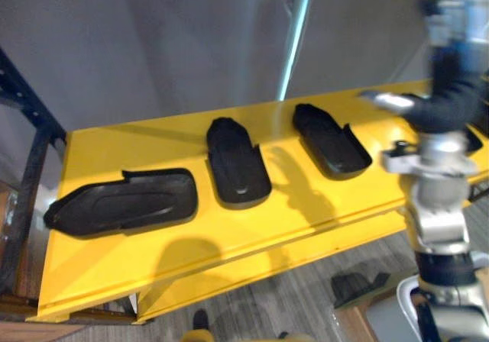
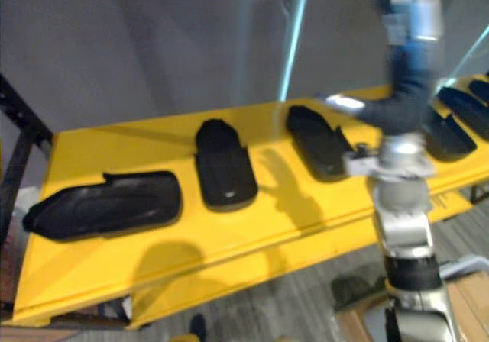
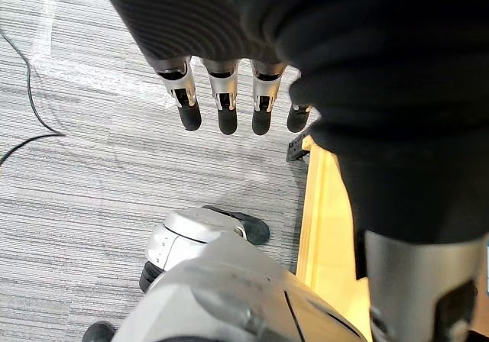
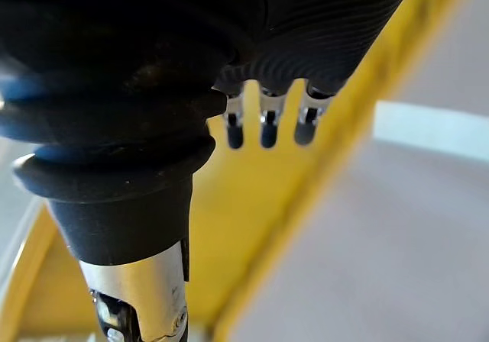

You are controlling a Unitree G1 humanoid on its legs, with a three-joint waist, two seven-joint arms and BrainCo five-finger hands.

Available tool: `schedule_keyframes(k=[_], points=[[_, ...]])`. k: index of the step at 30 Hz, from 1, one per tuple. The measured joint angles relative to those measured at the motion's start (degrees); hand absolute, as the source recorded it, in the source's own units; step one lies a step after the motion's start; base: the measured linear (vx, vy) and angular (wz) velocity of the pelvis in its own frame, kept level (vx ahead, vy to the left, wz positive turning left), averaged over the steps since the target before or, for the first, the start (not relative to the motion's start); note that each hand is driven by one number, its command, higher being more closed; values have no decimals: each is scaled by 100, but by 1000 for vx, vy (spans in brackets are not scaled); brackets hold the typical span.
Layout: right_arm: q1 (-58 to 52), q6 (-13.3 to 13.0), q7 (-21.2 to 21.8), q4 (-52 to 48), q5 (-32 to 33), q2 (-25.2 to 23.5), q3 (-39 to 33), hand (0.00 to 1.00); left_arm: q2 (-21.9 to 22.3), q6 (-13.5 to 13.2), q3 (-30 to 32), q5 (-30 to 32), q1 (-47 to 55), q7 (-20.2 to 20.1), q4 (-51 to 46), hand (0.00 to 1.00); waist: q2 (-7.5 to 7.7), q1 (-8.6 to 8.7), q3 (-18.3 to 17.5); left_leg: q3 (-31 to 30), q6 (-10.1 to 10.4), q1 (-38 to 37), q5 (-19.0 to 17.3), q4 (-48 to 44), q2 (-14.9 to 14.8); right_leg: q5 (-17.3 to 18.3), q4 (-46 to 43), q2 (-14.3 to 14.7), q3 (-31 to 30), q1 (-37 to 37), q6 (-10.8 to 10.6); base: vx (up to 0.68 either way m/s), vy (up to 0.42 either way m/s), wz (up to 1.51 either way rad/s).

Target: Walk over and take plastic housings, then place them on the shelf

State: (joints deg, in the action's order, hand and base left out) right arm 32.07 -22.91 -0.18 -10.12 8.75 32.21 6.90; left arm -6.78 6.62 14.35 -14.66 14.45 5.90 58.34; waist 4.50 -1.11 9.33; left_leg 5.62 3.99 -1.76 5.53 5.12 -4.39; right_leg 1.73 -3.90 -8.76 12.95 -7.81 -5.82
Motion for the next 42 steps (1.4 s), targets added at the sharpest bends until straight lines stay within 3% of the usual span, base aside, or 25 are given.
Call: schedule_keyframes(k=[4,8,15,17,21,25,32,37,42], points=[[570,321,1072,243,20,-4,965,0,58,25,194,11,39,-42,138,0,17,-183,8,-222,43,193,198,5,9,225,99,60,248,27,86,-138,-37,29],[744,447,1775,415,2,-29,1523,0,36,33,303,228,207,-83,138,0,68,-347,5,-301,90,200,278,4,-92,249,94,139,292,0,86,-85,-38,11],[1366,596,2302,625,-338,-553,2502,0,-52,-21,308,231,135,-104,130,0,265,-475,-29,-434,109,342,369,2,-111,181,226,194,435,-14,98,-7,-21,10],[1432,643,2324,679,-591,-773,2851,0,-126,-30,308,229,119,-101,126,0,346,-508,-43,-520,116,383,376,2,-104,169,248,207,508,-24,107,32,-29,18],[1577,820,2269,1607,-1732,-1178,3387,0,-134,-88,311,239,38,-87,116,0,398,-774,-41,-671,133,394,388,1,-93,174,263,241,648,-130,112,22,-33,18],[1847,786,2289,2185,-2540,-1285,3678,0,-147,-148,318,412,30,-4,86,0,416,-872,43,-835,155,491,408,1,-141,244,255,316,803,-114,130,-27,-44,21],[2031,812,2182,2904,-3339,-1258,3959,0,-253,-159,309,459,-74,5,-95,0,553,-1078,255,-959,200,685,448,1,-201,252,265,398,906,9,148,-8,-41,8],[2214,815,1599,3121,-3843,-1144,3944,0,-312,-200,287,602,-114,-6,-277,0,557,-1089,382,-955,201,692,452,-1,-213,231,263,414,905,11,141,17,-18,0],[2287,817,733,3165,-4237,-696,3728,0,-449,-238,229,618,-360,-48,-405,0,584,-1128,679,-943,223,802,469,-6,-284,231,157,473,862,174,163,1,-29,-4]])
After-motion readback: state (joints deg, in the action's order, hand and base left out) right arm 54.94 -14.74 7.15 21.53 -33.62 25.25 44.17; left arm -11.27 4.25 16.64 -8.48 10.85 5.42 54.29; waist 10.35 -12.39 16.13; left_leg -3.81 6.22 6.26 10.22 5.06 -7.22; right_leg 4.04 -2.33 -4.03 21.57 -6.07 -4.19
